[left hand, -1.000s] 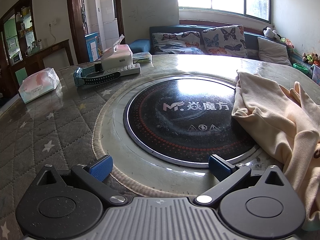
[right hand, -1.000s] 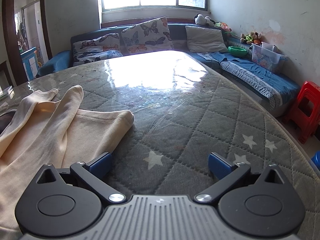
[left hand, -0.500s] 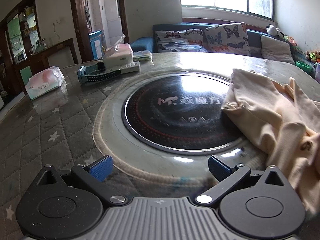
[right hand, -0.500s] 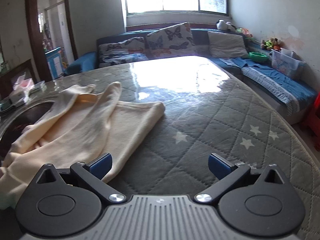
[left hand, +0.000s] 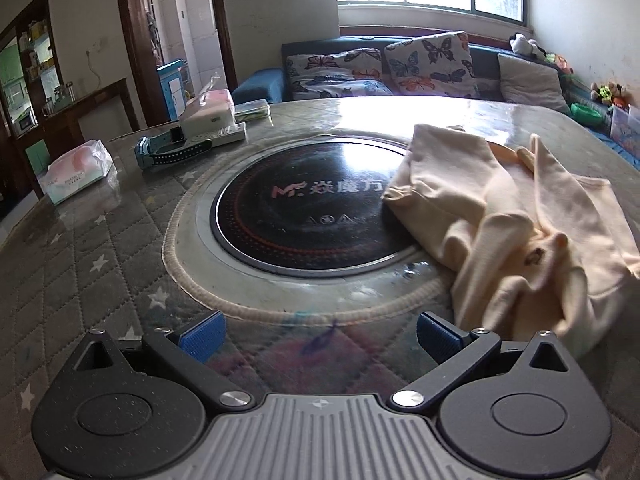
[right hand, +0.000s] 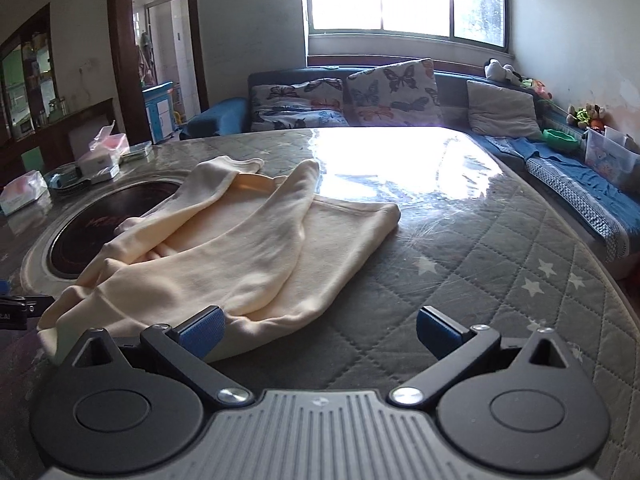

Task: Fold clothes
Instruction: 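Move both tools toward the crumpled cream shirt on the table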

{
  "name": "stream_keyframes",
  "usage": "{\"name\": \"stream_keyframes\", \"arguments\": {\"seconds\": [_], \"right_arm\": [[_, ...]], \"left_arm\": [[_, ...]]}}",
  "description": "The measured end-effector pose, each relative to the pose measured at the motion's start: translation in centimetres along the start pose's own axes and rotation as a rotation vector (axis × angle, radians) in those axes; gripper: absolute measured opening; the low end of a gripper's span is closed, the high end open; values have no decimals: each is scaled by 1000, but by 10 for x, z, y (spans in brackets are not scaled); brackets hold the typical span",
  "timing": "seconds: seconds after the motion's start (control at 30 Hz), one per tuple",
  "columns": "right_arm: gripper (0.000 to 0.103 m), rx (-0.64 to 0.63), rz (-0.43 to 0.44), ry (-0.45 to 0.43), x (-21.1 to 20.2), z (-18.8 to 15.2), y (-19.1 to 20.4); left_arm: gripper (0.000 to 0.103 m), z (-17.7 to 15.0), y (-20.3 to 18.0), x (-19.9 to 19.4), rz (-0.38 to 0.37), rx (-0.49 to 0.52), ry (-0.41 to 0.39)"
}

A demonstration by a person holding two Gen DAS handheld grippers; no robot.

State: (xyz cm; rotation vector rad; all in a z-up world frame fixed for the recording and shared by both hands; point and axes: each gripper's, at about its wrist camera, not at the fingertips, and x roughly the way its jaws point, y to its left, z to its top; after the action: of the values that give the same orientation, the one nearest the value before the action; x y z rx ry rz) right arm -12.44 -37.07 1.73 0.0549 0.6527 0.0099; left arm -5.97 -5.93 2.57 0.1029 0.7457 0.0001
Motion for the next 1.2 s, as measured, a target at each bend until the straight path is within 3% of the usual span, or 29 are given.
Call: {"name": "stream_keyframes", "arguments": {"seconds": [1.2], "right_arm": [[103, -83, 88, -10, -40, -20, 38]], "left_arm": [[103, -22, -29, -52, -69, 79, -17]]}}
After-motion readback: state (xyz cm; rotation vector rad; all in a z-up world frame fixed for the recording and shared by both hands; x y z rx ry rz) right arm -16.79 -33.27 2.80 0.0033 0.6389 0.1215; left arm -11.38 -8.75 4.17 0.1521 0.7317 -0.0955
